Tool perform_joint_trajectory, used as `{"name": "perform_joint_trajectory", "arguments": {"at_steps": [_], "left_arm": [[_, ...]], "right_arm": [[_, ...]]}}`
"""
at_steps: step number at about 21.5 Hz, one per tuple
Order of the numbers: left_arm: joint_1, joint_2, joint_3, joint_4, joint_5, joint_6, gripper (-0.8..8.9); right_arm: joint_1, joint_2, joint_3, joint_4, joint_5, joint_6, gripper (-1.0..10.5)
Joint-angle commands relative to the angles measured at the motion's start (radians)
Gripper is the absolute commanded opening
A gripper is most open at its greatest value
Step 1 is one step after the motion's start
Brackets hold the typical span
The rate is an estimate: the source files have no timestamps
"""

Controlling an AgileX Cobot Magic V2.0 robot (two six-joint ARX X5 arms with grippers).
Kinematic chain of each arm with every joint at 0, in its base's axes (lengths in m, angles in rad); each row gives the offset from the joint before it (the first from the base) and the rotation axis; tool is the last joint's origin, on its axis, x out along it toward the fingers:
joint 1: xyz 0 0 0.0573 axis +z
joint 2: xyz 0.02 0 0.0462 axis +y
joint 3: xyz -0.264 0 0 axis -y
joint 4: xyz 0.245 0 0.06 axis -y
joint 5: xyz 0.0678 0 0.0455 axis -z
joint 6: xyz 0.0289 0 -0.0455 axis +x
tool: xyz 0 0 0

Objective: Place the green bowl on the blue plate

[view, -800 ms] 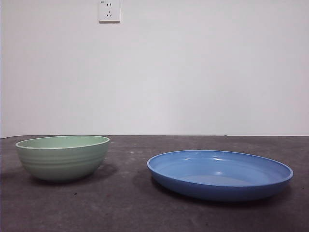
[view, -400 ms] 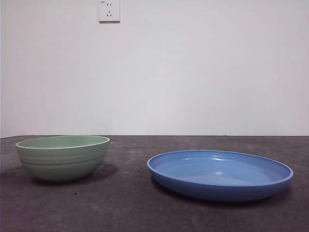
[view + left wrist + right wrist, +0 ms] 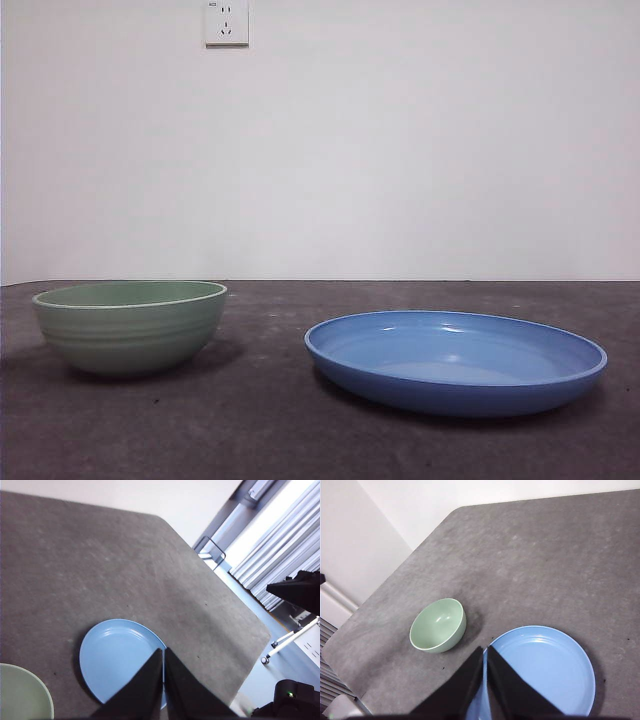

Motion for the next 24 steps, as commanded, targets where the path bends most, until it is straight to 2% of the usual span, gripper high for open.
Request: {"name": "perform_joint_trajectory", "arguments": {"at_steps": [1,4,9,11,16,17,19,24], "left_arm": [[-0.003,0.005,0.019,0.000,0.007,0.027,0.09],[-0.003,0.005,0.019,-0.012,0.007,0.048,0.13],[-0.003,0.005,0.019,-0.038,0.006,0.052,1.23],[-0.003,0.005,0.019,-0.050,0.006,0.058,2.15],[-0.003,0.005,0.019,-0.087,-0.025,0.093,5.54],[-0.003,0.005,0.019,-0.092,-0.035,0.098,5.97],[-0.003,0.005,0.019,-0.098,-0.065,0.106,6.51],[-0.002,0.005,0.019,-0.116,-0.098,0.162,6.57]], "right_arm": [[0.004,0.005,0.018,0.006,0.000,-0.016,0.1],[0.004,0.005,0.018,0.004,0.000,-0.016,0.1],[0.004,0.005,0.018,0.004,0.000,-0.017,0.3],[0.004,0.005,0.018,0.003,0.000,-0.019,1.3],[0.004,0.006,0.018,0.004,0.000,-0.023,5.0],[0.004,0.006,0.018,0.004,0.000,-0.023,5.5],[0.004,0.006,0.018,0.003,0.000,-0.023,6.0],[0.004,0.006,0.018,-0.001,0.000,-0.023,6.1]]}}
